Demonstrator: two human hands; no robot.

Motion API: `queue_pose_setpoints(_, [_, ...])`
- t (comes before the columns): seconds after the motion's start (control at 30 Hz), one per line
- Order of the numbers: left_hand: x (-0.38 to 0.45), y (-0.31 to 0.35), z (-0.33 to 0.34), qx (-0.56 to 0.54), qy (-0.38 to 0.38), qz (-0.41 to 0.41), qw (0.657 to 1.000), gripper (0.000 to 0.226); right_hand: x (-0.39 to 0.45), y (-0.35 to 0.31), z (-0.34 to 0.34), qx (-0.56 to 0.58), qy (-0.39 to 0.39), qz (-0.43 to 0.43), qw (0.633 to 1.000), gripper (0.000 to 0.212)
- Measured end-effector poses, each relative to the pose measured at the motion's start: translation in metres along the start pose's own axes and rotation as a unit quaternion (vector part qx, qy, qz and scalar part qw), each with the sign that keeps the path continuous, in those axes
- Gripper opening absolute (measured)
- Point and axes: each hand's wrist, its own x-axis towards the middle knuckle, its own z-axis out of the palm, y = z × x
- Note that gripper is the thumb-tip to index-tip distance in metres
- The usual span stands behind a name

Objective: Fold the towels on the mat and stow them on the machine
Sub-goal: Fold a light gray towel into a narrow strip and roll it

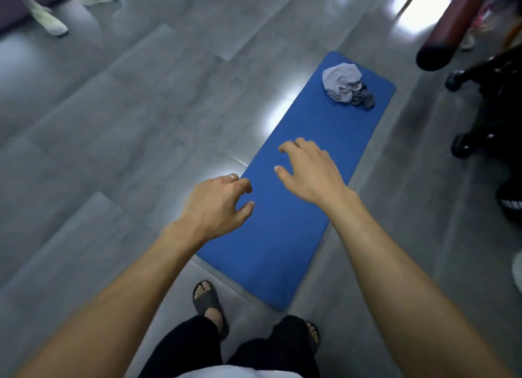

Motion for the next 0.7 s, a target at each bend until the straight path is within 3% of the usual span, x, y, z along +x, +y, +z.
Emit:
queue_pose_setpoints(0.27, [0.048, -0.144, -0.074, -0.003, 0.028, -0.039, 0.999, 0.031, 0.149, -0.116, -0.008, -0.007, 0.013, -0.04, 0.999, 0.044])
queue_pose_setpoints(0.7, [0.293, -0.304, -0.169, 0.007, 0.002, -0.034, 0.999, 0.032, 0.452, -0.138, -0.039, 0.005, 0.008, -0.006, 1.0, 0.046])
